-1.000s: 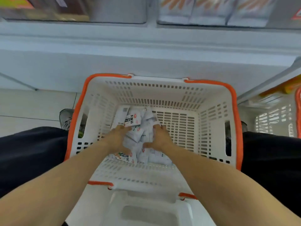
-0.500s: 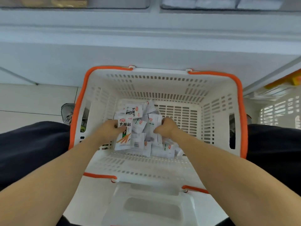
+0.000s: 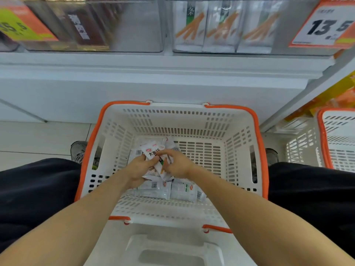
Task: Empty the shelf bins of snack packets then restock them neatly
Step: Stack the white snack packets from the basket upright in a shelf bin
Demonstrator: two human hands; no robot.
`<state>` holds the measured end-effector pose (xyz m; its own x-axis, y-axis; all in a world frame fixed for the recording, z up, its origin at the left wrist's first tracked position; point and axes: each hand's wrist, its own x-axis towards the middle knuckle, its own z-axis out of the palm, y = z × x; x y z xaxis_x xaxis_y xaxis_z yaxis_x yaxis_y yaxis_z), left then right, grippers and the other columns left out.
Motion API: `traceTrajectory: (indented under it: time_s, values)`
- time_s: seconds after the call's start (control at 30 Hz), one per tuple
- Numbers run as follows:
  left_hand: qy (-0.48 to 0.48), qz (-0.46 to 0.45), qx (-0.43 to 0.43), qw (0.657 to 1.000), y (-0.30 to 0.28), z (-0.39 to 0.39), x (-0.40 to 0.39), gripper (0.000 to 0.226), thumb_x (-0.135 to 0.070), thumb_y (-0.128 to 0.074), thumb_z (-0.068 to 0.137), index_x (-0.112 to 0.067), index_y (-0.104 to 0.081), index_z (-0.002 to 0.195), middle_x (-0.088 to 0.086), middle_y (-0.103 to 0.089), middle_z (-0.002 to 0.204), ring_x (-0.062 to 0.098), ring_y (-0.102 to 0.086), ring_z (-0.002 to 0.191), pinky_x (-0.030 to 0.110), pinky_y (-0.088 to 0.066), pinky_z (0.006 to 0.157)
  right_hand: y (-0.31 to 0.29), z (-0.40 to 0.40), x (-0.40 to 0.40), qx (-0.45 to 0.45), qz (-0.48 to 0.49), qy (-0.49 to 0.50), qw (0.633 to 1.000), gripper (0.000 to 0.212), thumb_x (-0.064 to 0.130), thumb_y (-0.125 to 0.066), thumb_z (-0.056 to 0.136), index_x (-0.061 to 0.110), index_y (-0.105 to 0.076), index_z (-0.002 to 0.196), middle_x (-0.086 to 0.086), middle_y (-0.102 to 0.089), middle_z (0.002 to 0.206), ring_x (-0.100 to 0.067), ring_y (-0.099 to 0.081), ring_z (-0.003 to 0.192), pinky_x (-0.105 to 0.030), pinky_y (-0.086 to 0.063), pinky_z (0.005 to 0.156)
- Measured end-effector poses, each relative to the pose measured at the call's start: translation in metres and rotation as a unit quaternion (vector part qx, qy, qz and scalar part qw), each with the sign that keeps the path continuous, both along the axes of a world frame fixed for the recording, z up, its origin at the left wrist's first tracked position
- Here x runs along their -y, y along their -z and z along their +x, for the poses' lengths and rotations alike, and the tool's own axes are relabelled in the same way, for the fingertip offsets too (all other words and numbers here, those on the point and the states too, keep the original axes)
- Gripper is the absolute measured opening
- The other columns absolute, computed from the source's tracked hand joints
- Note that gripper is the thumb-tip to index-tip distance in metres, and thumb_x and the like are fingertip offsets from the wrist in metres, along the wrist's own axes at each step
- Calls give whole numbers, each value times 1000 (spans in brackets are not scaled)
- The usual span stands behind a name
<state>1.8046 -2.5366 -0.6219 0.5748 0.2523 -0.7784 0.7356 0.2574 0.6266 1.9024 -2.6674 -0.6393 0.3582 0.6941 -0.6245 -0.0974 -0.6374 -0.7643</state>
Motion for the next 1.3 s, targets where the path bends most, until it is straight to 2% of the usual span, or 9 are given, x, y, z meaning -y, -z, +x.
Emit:
traceTrajectory:
  time_s: [0.1, 0.3, 0.5, 0.6, 0.83, 0.93, 1.03, 1.23, 1.3]
  values:
    - [-42, -48, -1, 998, 1, -1, -9, 22, -11, -55, 101, -2, -58, 121, 15, -72, 109, 19, -74, 85, 27, -59, 62, 2, 10, 2, -29, -27, 97, 994, 53, 15, -77, 84, 18, -48, 128, -9, -65, 116, -25, -67, 103, -35, -56, 81]
    - [-77, -96, 34, 992, 6, -3, -24, 30, -16, -61, 96, -10, -62, 126, 14, -73, 116, 31, -73, 100, 36, -62, 70, 3, 24, 1, -105, -22, 113, 988, 17, 9, -85, 79, 11, -68, 84, -13, -76, 100, -30, -75, 90, -43, -63, 80]
    - [-21, -6, -44, 999, 31, -9, -25, 26, -16, -67, 95, -9, -67, 119, 14, -75, 111, 30, -73, 96, 38, -60, 75, 22, 8, -7, -76, -69, -52, 993, 22, 34, -75, 90, 15, -74, 100, -7, -71, 99, -16, -67, 83, -31, -61, 75]
    - [12, 69, -93, 993, 39, -23, -41, 14, -14, -66, 96, -11, -67, 110, 14, -73, 108, 28, -71, 91, 35, -56, 75, 43, 10, -16, 28, -144, -167, 975, 38, 38, -69, 92, 7, -73, 114, -9, -70, 115, -22, -68, 100, -37, -59, 88]
    - [39, 80, -152, 984, 35, -48, -69, 19, -14, -59, 99, -13, -65, 117, 14, -73, 107, 34, -70, 94, 41, -58, 77, 69, -46, -30, 130, -132, -215, 959, 64, 43, -85, 77, 12, -58, 125, -8, -61, 122, -25, -59, 107, -34, -50, 88]
    - [8, 70, -157, 985, 33, -51, -69, 26, -18, -61, 99, -7, -63, 122, 16, -71, 107, 34, -69, 92, 39, -57, 74, 75, -54, -30, 113, -145, -188, 965, 49, 28, -82, 82, 12, -60, 123, -8, -61, 123, -25, -60, 108, -33, -50, 86]
    - [-76, 50, -155, 984, 30, -53, -66, 34, -29, -67, 96, -6, -66, 120, 14, -72, 99, 28, -68, 82, 34, -56, 63, 59, -39, -33, 54, -116, -52, 990, 13, 14, -70, 88, 11, -59, 92, -13, -65, 102, -23, -61, 85, -38, -58, 73]
    - [-137, -30, -133, 981, 15, -39, -50, 73, -65, -75, 73, -10, -64, 120, 7, -63, 131, 17, -71, 102, 35, -59, 84, 22, -62, -19, 211, 79, 128, 966, 8, 13, -62, 93, 14, -56, 89, -2, -60, 87, -22, -58, 79, -42, -54, 72]
    - [-113, -93, -103, 984, 11, -36, -43, 76, -66, -77, 66, -7, -69, 114, 16, -71, 109, 25, -71, 85, 36, -60, 73, 23, -81, -18, 229, 159, 109, 954, 5, 7, -68, 90, 10, -64, 91, -4, -63, 96, -19, -58, 89, -32, -50, 79]
